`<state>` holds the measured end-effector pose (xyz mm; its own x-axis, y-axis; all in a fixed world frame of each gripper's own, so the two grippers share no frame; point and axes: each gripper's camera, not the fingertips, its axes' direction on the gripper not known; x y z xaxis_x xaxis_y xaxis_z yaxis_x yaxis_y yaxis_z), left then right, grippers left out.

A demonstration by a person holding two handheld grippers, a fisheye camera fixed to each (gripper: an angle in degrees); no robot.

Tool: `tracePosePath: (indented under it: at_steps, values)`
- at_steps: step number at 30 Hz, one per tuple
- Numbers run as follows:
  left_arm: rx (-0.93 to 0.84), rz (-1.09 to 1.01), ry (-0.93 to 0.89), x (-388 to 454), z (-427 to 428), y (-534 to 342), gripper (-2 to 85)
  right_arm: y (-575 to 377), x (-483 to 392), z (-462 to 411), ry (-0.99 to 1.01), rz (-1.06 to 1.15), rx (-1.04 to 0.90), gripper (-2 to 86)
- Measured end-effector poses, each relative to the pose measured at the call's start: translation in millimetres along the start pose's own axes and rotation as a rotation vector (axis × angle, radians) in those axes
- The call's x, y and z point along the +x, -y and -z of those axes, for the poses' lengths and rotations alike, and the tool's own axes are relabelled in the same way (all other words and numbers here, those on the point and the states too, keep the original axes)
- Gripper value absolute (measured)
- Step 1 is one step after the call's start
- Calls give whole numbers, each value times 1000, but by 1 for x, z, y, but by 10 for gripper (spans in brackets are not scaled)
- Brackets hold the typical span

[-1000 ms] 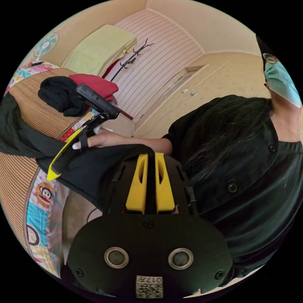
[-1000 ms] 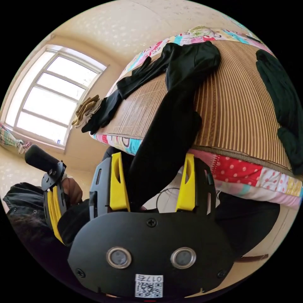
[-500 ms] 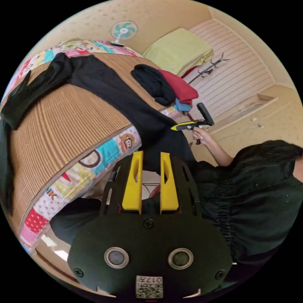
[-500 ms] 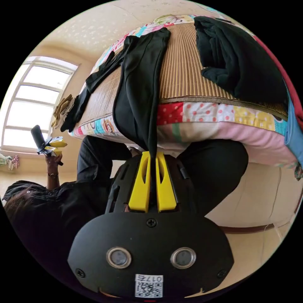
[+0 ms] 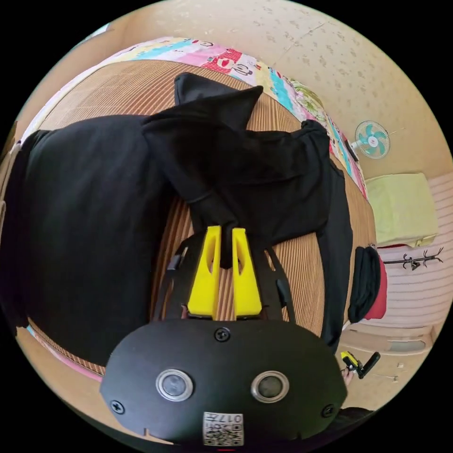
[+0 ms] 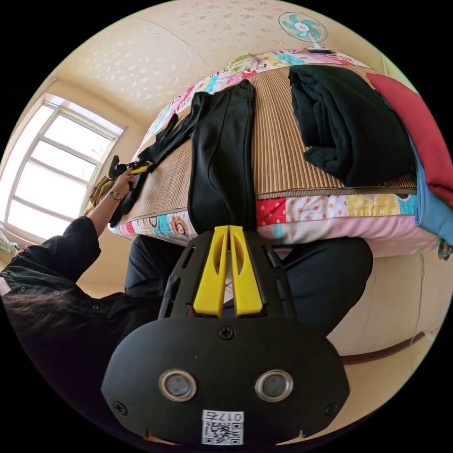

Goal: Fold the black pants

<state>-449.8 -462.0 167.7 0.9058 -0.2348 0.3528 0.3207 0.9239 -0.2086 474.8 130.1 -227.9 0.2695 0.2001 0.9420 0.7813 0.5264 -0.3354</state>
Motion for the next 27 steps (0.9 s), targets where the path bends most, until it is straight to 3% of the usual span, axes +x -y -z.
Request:
tracePosePath:
  at_steps: [2,5,7,10,14,18,22,24,27]
  values:
    - [24,-73,-23,36,-15,-11,39,-5,-1,0,1,-13,-3,4]
    - [-53,-394,-143,141,-49,-67,41,-5,-3,0,38,-3,31,3]
    - [-163,-667,-146,224,-74,-138,52,3,-8,-1,34,20,71,3]
    - [-158,-847,-282,266,-66,-217,59,28,-19,-8,37,51,71,3]
    - [23,-751,-328,227,-19,-232,60,40,-38,-19,87,104,61,3]
    - [197,-425,-71,131,20,-151,110,28,-39,-34,144,121,7,4]
    - [77,-278,106,68,-3,-30,144,12,-34,-37,201,94,-13,5]
    - [-47,-254,140,53,-32,2,114,5,-33,-31,223,78,-10,6]
    - [-65,-258,215,53,-35,0,69,-11,-28,-18,241,48,20,9]
